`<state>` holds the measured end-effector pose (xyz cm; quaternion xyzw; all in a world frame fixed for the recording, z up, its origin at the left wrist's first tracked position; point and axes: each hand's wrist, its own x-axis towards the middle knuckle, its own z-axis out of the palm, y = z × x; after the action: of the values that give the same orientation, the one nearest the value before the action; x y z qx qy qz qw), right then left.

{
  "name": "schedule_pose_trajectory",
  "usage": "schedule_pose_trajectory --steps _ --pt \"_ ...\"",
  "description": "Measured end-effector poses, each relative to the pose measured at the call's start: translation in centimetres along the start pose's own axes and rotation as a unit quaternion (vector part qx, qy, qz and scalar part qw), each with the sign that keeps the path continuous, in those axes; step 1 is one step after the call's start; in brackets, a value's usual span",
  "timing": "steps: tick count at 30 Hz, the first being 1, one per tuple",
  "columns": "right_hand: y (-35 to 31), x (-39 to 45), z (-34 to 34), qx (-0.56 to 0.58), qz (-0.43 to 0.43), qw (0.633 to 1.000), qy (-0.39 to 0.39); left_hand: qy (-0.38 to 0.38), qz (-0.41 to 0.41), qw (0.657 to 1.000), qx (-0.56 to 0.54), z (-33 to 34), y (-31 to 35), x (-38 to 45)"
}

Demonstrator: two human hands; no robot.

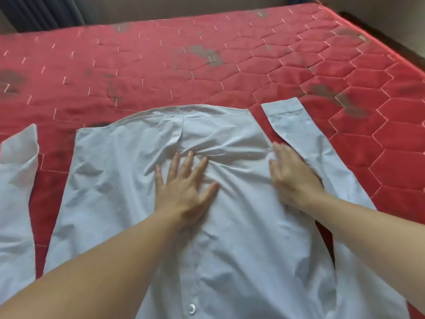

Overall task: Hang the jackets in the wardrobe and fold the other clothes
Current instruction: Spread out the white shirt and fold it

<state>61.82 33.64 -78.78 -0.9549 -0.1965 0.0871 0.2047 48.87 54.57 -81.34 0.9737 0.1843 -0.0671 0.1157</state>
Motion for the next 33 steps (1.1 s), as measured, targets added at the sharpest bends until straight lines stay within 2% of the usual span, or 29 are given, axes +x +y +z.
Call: schedule_pose_trajectory --steps 3,7,11,13,17,20,22,24,25,27,30,33 --pt "-0.8 3.7 -0.1 -0.042 -0.033 0.995 0.083 0.016 -0.014 1.000 -0.003 0.0 0.2 0.5" --pt "-2.6 7.3 -0.9 0.038 0.060 0.997 0.033 0.029 -0.021 0.999 -0.018 -0.2 0.4 0.0" --pt "-3.3 9.5 -1.0 0.030 0.048 0.998 -0.024 0.028 -0.028 0.999 -0.018 -0.6 0.6 0.0" --pt "-3.1 10.6 -1.3 0.004 0.027 1.000 -0.008 0.031 -0.022 0.999 -0.015 -0.4 0.5 0.2" --pt "-1.5 12.5 -3.0 -0.097 0.068 0.992 0.031 0.058 -0.002 0.998 -0.019 0.1 0.2 0.4" --pt "-1.6 13.2 -3.0 -0.092 -0.017 0.993 0.076 0.071 0.006 0.997 -0.011 0.4 0.1 0.4" --pt "-2.1 13.6 -2.8 -0.082 -0.099 0.991 0.022 0.081 0.007 0.997 -0.010 0.5 0.0 0.4" --pt "-2.4 14.4 -2.7 -0.118 -0.114 0.984 -0.062 0.083 0.009 0.996 -0.012 0.5 0.0 0.3" --pt "-2.4 14.9 -2.8 -0.140 -0.111 0.981 -0.072 0.085 0.010 0.996 -0.013 0.5 -0.1 0.4" --pt "-2.0 16.3 -3.3 -0.176 -0.093 0.979 -0.034 0.089 0.012 0.996 -0.011 0.6 0.0 0.4" --pt "-0.9 17.6 -4.3 -0.194 -0.021 0.981 0.018 0.090 0.012 0.996 -0.008 0.7 -0.1 0.5" --pt "0.0 17.1 -4.7 -0.124 0.024 0.988 0.092 0.084 0.011 0.996 -0.009 0.7 -0.2 0.4"
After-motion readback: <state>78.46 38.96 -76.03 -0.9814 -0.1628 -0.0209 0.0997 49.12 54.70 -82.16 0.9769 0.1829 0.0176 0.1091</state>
